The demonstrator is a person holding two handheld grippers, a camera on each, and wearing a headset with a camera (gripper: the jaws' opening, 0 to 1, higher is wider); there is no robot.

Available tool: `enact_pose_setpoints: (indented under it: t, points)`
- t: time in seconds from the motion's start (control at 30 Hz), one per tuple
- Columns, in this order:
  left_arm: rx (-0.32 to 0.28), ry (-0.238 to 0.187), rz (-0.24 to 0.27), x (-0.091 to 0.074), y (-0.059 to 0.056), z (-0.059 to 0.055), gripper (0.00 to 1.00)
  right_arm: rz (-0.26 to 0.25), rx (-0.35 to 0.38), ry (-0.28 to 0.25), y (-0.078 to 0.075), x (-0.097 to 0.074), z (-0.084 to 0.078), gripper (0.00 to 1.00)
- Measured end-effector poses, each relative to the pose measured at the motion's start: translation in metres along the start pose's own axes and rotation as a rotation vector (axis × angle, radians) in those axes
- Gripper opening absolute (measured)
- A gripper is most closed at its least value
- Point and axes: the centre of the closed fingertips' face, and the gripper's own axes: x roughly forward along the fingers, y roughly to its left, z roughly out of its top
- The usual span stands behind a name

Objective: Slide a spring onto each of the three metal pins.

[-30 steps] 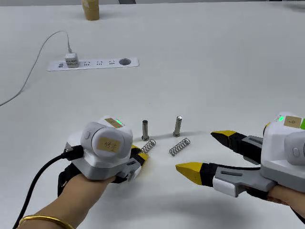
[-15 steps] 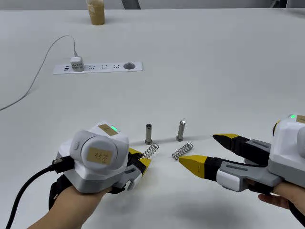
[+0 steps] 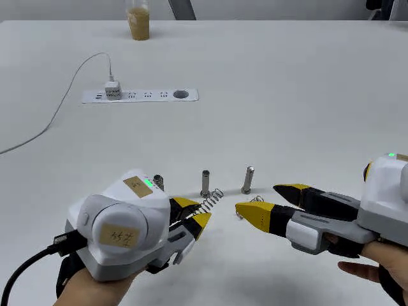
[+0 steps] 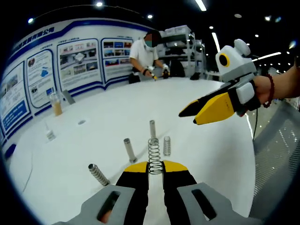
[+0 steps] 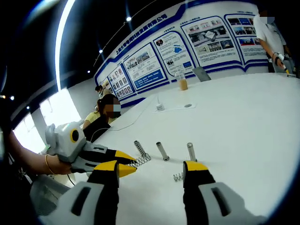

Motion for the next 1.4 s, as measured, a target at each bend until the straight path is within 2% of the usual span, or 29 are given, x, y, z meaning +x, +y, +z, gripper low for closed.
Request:
enact_pose_setpoints:
  t: [0.3, 0.57, 0.83, 1.17, 1.4]
  points:
    - [0.007, -0.074, -0.002, -0.009, -0.002, 0.013, 0.10, 0.044, 0.066, -0.019, 0.013, 0.010, 0.006, 0.47]
    - [0.014, -0.138, 0.003, -0.020, -0.006, 0.028, 0.10, 0.091, 0.132, -0.058, 0.026, 0.014, 0.014, 0.35]
    - [-0.007, -0.209, -0.001, -0.029, -0.011, 0.043, 0.11, 0.124, 0.185, -0.079, 0.038, 0.019, 0.019, 0.30]
    - [-0.017, -0.249, 0.002, -0.033, -0.011, 0.051, 0.11, 0.174, 0.284, -0.110, 0.043, 0.021, 0.028, 0.23]
    - [-0.021, -0.271, -0.008, -0.035, -0.015, 0.057, 0.11, 0.200, 0.313, -0.127, 0.048, 0.021, 0.032, 0.19]
